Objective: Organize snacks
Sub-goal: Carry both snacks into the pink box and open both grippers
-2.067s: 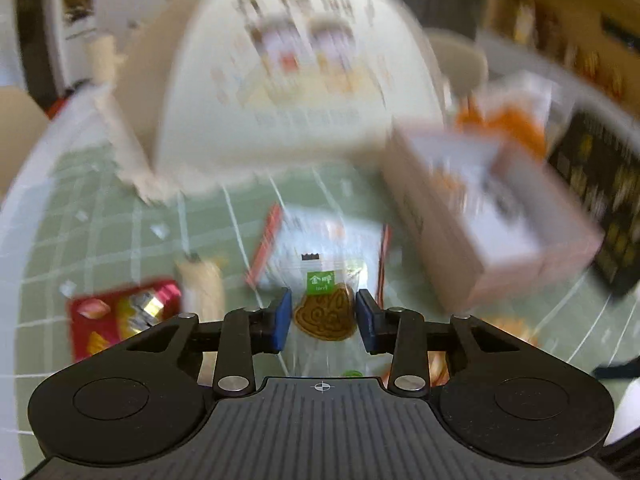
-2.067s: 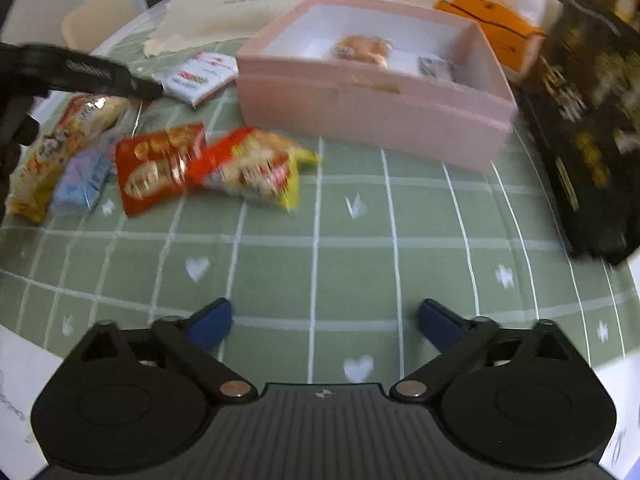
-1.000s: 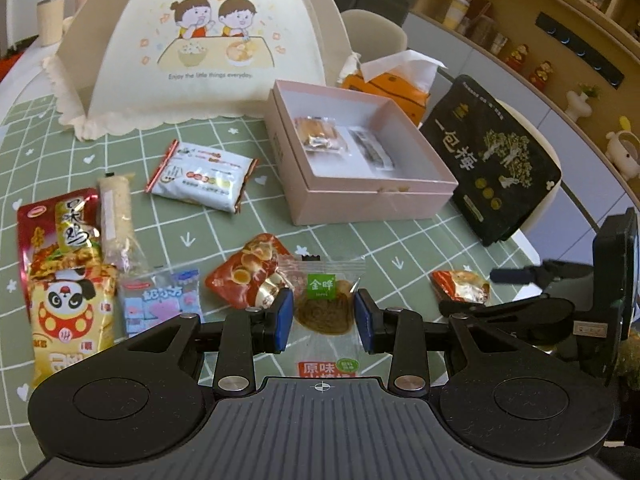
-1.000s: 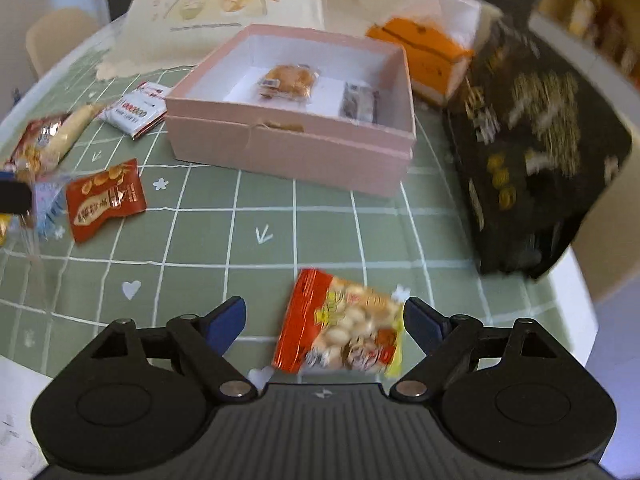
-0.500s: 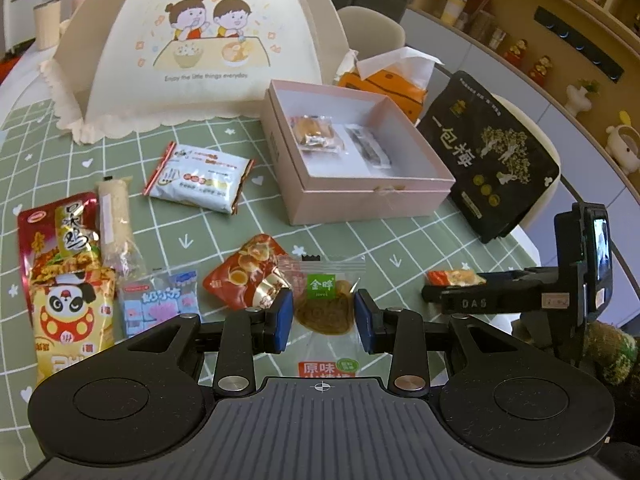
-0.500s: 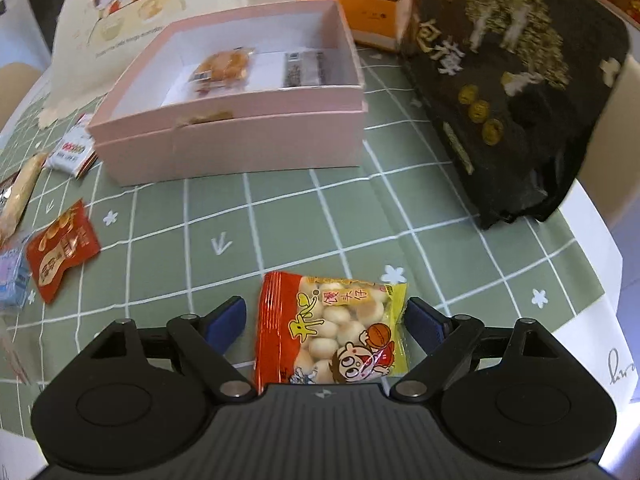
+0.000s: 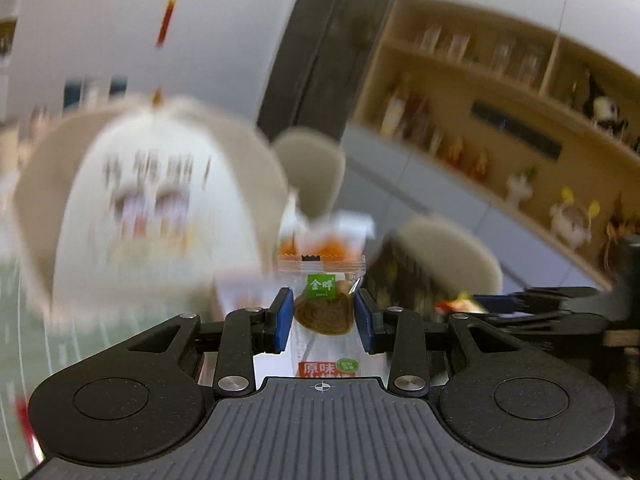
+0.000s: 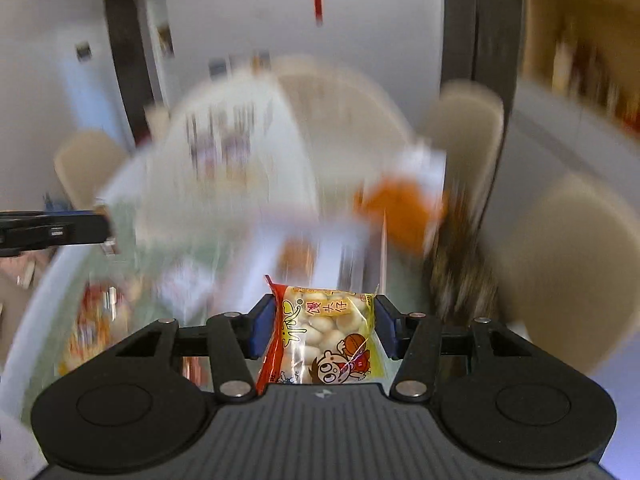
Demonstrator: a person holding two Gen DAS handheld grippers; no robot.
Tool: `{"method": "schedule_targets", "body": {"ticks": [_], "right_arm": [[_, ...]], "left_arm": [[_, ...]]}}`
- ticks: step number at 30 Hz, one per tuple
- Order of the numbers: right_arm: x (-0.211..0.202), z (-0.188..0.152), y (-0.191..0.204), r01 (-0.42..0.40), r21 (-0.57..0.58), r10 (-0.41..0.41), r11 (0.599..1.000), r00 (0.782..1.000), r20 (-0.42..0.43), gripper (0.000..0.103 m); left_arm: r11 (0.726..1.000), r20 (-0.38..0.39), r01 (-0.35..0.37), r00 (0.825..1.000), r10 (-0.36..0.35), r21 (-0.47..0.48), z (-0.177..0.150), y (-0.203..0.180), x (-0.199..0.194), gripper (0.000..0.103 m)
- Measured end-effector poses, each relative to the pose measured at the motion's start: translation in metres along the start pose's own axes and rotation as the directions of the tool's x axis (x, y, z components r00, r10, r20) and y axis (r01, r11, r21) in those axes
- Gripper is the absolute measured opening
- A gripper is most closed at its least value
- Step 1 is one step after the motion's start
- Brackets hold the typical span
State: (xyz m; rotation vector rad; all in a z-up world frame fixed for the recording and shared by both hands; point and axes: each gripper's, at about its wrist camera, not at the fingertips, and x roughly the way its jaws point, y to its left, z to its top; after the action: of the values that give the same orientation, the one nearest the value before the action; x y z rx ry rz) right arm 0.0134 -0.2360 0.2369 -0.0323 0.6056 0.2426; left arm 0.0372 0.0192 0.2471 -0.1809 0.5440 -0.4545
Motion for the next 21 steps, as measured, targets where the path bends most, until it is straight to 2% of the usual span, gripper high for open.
{"method": "schedule_targets", "body": {"ticks": [2, 5, 9, 12, 14, 17, 19, 20, 21], "right_arm": [[-0.009, 0.026, -0.006, 0.007, -0.004, -0.007, 1.000, 0.998, 0.064, 0.052], [-0.013, 0.044, -0.012, 0.040, -0.020, -0.037, 0.999, 0.991, 0.129, 0.053], [-0.004, 0.036, -0.019, 0.052, -0.023, -0.049, 0.998, 0.992, 0.119, 0.053], [0.013, 0.023, -0.027, 0.061, -0.006, -0.061, 0.998, 0.996, 0.063, 0.053], [0.028, 0.018, -0.031, 0.052, 0.018, -0.052, 0.998, 0.998, 0.020, 0.053], [0.056, 0.024, -0.032, 0.006, 0.068, -0.004, 0.998, 0.999, -0.037, 0.053], [0.086, 0.034, -0.028, -0.045, 0.105, 0.053, 0.993, 0.996, -0.077, 0.056], [0.103, 0.039, -0.025, -0.075, 0.120, 0.086, 0.990, 0.992, -0.092, 0.062], [0.119, 0.042, -0.022, -0.089, 0.137, 0.105, 0.987, 0.988, -0.115, 0.065]], "left_arm": [[1.000, -0.005, 0.017, 1.000, -0.017, 0.019, 0.024, -0.002, 0.028, 0.038], [0.999, -0.086, 0.024, 0.996, -0.027, -0.034, 0.033, 0.006, 0.085, 0.038], [0.997, -0.222, -0.061, 0.974, 0.052, -0.038, 0.005, 0.020, 0.170, 0.038], [0.992, -0.344, -0.077, 0.938, 0.040, -0.096, -0.032, 0.041, 0.214, 0.042], [0.987, -0.365, -0.081, 0.931, 0.026, -0.138, -0.043, 0.052, 0.217, 0.042], [0.983, -0.298, -0.074, 0.954, 0.021, -0.169, -0.033, 0.065, 0.192, 0.042], [0.981, -0.265, -0.110, 0.962, 0.064, -0.162, -0.018, 0.077, 0.170, 0.042], [0.975, -0.266, -0.148, 0.959, 0.099, -0.169, -0.012, 0.086, 0.162, 0.042], [0.961, -0.282, -0.204, 0.948, 0.147, -0.188, -0.008, 0.099, 0.155, 0.042]]}}
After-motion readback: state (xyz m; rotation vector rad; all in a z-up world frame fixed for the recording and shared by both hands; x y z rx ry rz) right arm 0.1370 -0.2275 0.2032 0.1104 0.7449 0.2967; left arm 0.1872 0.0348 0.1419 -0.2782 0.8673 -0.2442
